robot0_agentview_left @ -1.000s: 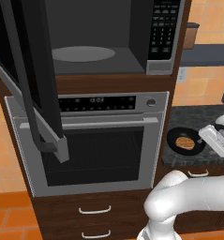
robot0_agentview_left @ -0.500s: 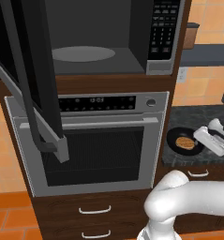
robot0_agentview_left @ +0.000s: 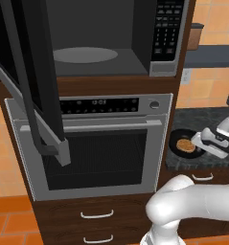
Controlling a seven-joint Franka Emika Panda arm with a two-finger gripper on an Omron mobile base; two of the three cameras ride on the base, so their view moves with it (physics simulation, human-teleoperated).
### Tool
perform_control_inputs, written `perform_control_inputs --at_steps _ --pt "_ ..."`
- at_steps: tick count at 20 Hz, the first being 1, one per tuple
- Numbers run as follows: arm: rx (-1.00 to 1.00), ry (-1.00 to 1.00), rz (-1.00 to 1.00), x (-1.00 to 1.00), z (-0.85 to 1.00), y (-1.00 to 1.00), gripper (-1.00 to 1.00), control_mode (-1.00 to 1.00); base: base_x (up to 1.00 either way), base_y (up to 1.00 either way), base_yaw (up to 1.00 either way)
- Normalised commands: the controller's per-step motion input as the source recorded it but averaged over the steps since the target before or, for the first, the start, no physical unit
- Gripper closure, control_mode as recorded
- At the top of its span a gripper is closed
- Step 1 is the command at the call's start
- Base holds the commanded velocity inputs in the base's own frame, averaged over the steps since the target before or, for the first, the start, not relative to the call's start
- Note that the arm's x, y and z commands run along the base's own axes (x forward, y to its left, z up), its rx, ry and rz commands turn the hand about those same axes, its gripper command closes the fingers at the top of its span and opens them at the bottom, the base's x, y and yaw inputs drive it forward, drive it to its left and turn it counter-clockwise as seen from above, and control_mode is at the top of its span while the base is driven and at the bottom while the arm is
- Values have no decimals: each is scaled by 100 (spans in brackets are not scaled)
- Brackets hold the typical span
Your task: Open the microwave, place the bowl with waffle inside the microwave, then close the microwave door and turn it on.
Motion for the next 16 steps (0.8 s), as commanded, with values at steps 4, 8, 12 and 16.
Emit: perform_control_inputs --at_steps 4,8,12,16 --pt "1 5 0 0 -3 9 100 -100 0 0 0" --pt "19 2 -9 -3 11 0 100 -100 0 0 0" --pt "28 2 -20 -35 47 -17 100 -100 0 0 0" --pt "15 0 -21 -97 64 -10 100 -100 0 0 0"
